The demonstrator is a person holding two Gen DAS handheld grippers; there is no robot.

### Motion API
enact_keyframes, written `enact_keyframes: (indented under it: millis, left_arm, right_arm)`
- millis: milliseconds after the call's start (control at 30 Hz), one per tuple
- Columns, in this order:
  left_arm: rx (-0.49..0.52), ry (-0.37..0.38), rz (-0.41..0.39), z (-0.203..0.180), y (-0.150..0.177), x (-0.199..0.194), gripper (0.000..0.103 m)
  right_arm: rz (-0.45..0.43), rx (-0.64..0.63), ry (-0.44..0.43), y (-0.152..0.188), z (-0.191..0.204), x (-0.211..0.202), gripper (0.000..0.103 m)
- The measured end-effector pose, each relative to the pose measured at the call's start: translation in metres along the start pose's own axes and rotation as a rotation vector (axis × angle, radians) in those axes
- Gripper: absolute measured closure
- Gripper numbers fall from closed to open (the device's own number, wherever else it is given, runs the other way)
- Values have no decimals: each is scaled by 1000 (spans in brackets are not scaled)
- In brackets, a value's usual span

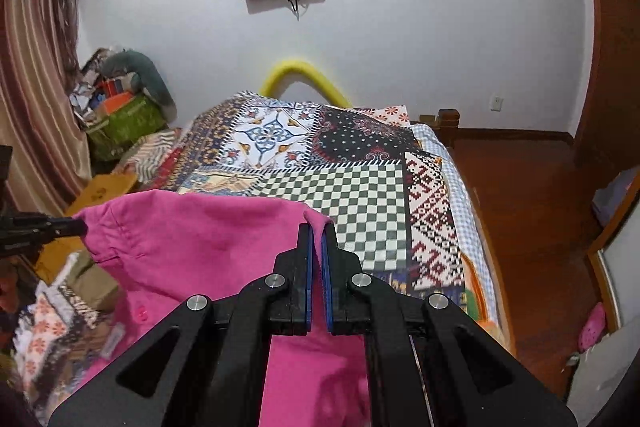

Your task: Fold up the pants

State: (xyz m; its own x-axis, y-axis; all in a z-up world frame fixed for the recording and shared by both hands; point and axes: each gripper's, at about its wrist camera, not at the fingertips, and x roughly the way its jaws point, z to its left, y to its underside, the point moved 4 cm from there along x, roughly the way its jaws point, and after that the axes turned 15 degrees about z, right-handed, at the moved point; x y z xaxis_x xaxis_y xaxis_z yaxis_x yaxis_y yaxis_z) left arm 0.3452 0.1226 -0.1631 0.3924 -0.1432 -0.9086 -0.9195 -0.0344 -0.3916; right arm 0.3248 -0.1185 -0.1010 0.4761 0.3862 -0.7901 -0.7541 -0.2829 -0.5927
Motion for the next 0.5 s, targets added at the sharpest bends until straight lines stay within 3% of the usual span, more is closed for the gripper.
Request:
enact_keyframes:
  millis: [500]
  left_arm:
    - [-1, 15, 32, -18, 78, -23, 98]
  right_arm:
    - [33, -10, 50, 70, 4, -46, 99]
